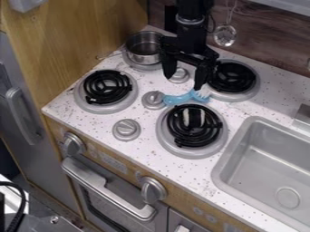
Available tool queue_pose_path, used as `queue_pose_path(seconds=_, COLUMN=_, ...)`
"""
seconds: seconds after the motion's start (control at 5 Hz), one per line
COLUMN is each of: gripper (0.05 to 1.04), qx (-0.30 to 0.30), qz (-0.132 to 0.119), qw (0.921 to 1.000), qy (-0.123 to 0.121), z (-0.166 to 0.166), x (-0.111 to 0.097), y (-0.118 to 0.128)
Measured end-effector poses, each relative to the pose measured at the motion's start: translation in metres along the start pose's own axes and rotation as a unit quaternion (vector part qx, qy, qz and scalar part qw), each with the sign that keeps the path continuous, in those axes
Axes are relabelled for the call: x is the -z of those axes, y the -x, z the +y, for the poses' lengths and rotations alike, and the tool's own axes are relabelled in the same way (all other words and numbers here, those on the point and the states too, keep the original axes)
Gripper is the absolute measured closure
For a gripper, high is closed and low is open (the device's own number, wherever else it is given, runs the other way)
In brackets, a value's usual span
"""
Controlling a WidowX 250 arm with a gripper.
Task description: Move the sushi to the lower left burner
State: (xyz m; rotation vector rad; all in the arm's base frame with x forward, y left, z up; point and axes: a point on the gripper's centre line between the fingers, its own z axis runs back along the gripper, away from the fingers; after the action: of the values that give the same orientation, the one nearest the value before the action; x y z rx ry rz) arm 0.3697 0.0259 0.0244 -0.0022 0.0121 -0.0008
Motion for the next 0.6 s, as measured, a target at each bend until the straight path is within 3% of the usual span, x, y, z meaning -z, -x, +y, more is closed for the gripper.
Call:
queue_pose_path(seconds=0.2, gripper=0.083, qx=0.001, qz=0.020, qw=0.9998, qy=0.001, z=-0.001, x=0.012, y=0.006)
queue_pose_path(seconds=0.4, gripper=0.083, qx=-0.001, qz=0.012, qw=0.9998, qy=0.017, z=-0.008, x=0.045, y=0.023)
queue_pose_path(seconds=0.6, gripper=0.083, qx=0.007, qz=0.013, qw=0.9998, qy=0.016, z=-0.013, x=0.053, y=0.030)
